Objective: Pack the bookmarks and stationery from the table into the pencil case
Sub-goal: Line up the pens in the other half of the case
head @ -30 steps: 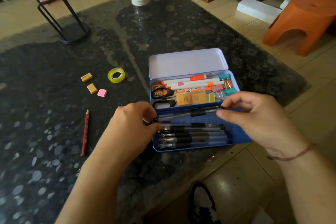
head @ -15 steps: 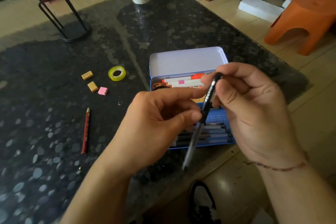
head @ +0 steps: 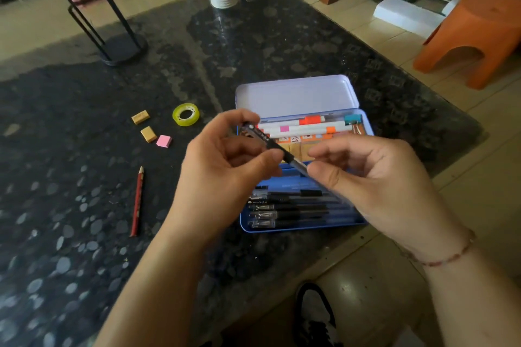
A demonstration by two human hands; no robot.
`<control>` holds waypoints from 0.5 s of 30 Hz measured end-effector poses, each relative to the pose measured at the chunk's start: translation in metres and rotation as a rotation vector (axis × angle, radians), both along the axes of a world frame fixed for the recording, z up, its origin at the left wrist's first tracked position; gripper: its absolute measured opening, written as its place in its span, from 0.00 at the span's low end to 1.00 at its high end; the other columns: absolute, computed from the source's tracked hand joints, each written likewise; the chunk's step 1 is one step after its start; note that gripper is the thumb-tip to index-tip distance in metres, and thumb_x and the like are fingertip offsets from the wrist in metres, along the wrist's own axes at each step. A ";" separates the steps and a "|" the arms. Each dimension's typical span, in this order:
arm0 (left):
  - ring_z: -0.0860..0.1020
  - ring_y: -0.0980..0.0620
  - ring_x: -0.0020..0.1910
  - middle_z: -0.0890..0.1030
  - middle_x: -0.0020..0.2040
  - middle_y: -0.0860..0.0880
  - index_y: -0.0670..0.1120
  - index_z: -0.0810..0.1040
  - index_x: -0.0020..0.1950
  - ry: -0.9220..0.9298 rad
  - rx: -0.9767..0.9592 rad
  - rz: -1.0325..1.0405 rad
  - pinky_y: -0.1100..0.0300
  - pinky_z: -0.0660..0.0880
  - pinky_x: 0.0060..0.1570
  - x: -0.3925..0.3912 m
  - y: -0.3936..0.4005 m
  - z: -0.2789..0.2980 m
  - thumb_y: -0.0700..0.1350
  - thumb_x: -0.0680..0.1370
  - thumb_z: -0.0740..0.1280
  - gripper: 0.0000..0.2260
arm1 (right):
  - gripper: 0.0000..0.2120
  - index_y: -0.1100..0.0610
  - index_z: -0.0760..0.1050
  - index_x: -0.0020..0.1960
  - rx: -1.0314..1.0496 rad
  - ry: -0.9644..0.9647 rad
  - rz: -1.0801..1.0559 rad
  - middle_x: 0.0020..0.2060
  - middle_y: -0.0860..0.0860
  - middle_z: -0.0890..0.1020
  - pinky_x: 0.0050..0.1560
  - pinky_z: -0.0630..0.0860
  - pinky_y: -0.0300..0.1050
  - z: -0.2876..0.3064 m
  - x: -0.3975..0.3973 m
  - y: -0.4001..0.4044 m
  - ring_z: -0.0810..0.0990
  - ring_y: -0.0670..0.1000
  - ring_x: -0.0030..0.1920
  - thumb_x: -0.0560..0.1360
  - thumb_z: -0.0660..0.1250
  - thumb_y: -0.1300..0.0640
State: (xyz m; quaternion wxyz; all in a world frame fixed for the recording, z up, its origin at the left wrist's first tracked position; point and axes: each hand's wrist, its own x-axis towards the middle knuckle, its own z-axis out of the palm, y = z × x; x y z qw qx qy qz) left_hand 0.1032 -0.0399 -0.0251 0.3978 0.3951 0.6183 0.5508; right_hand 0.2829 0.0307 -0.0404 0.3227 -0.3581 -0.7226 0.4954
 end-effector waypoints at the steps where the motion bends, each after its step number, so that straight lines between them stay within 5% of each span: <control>1: 0.85 0.50 0.36 0.85 0.38 0.44 0.45 0.77 0.54 0.049 -0.033 0.035 0.62 0.80 0.38 -0.003 0.001 -0.003 0.36 0.72 0.73 0.13 | 0.11 0.48 0.83 0.47 0.046 -0.096 -0.013 0.39 0.43 0.84 0.42 0.76 0.30 -0.003 0.004 0.003 0.82 0.42 0.43 0.66 0.73 0.46; 5: 0.83 0.58 0.36 0.85 0.36 0.52 0.49 0.80 0.46 0.247 -0.145 0.067 0.67 0.79 0.38 -0.008 0.000 -0.018 0.42 0.71 0.74 0.06 | 0.07 0.50 0.84 0.47 0.250 -0.397 -0.105 0.38 0.39 0.81 0.43 0.74 0.26 -0.016 0.010 0.010 0.80 0.40 0.40 0.69 0.75 0.56; 9: 0.77 0.62 0.40 0.79 0.43 0.57 0.53 0.83 0.44 0.754 -0.191 0.016 0.75 0.71 0.40 -0.010 -0.001 -0.029 0.46 0.71 0.75 0.04 | 0.06 0.50 0.84 0.48 0.422 -0.588 -0.164 0.46 0.44 0.79 0.48 0.74 0.44 -0.026 0.010 0.013 0.74 0.48 0.53 0.70 0.73 0.54; 12: 0.75 0.61 0.41 0.78 0.45 0.54 0.51 0.84 0.46 0.859 -0.196 -0.033 0.73 0.69 0.41 -0.011 0.000 -0.033 0.46 0.71 0.75 0.05 | 0.06 0.48 0.84 0.49 0.405 -0.691 -0.144 0.45 0.43 0.76 0.44 0.75 0.45 -0.031 0.007 0.012 0.73 0.48 0.53 0.72 0.71 0.51; 15: 0.76 0.56 0.42 0.79 0.44 0.52 0.50 0.84 0.45 0.892 -0.236 -0.067 0.59 0.76 0.44 -0.011 0.001 -0.036 0.44 0.71 0.74 0.04 | 0.05 0.49 0.84 0.47 0.386 -0.713 -0.117 0.44 0.45 0.79 0.44 0.76 0.47 -0.034 0.003 0.010 0.75 0.50 0.51 0.71 0.72 0.53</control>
